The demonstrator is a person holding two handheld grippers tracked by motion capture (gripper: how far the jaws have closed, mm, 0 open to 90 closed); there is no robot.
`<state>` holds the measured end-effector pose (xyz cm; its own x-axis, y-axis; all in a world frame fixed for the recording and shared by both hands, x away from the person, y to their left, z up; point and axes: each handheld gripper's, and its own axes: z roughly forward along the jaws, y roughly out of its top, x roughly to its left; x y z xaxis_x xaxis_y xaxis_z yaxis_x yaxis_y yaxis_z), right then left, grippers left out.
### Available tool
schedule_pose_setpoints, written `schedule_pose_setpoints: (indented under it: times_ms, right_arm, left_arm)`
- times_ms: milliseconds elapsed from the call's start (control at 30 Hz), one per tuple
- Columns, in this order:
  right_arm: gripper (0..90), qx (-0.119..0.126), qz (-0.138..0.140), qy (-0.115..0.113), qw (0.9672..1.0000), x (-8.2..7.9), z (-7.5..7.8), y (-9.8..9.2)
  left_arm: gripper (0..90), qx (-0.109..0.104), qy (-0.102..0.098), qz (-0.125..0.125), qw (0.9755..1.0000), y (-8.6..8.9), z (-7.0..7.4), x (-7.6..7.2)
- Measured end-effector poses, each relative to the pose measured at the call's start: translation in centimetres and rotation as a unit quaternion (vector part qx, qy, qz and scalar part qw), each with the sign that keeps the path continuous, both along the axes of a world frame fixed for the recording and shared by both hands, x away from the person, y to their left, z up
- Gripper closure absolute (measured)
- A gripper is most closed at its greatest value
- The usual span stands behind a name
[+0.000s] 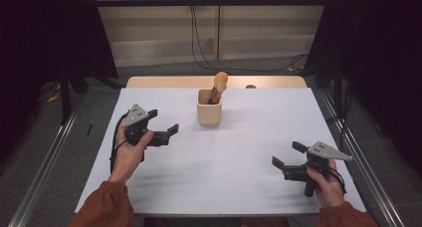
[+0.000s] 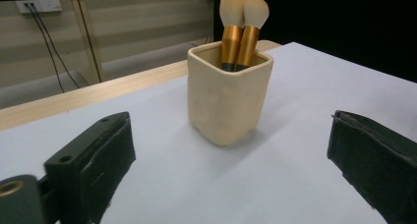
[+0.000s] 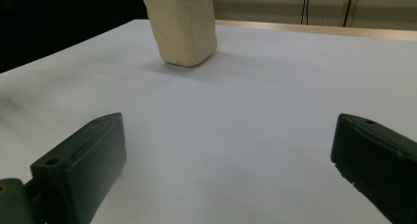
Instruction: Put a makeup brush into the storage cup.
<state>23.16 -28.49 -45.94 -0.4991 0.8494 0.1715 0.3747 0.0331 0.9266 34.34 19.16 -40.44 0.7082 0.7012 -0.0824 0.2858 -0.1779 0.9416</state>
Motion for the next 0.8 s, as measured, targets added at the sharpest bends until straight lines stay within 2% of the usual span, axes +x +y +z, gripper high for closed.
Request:
schedule_pose_setpoints:
  times_ms: [133,233,367,433,533,633,800]
  right_arm:
    - [0.0,-0.001,-0.002,-0.001,1.0,0.0,0.0,-0.1]
    - [0.0,-0.001,-0.002,-0.001,1.0,-0.1,0.0,-0.1]
    - [0.0,-0.003,-0.001,-0.001,1.0,0.0,0.0,0.0]
    - [0.0,-0.003,-0.001,-0.002,1.0,0.0,0.0,0.0]
    - [0.0,-0.002,-0.002,-0.001,1.0,0.0,0.0,0.0]
    - [0.0,-0.004,0.0,-0.002,1.0,0.0,0.0,0.0]
    - [0.0,-0.003,-0.002,-0.002,1.0,-0.1,0.0,-0.1]
  left_arm:
    - [4.6,0.008,-0.01,-0.001,0.9999,0.2,0.0,-0.9]
    - [4.5,0.006,-0.01,0.006,0.9999,0.7,-0.1,-1.5]
    - [4.4,0.014,-0.016,0.011,0.9997,1.7,-0.8,-2.0]
    - [4.4,0.014,-0.012,0.018,0.9997,2.2,-1.2,-2.2]
    - [4.4,0.003,-0.006,0.026,0.9996,2.7,-1.4,-2.7]
    - [4.4,0.017,-0.009,0.027,0.9995,3.1,-1.4,-3.3]
    - [4.0,0.02,-0.008,0.033,0.9992,4.0,-1.9,-4.3]
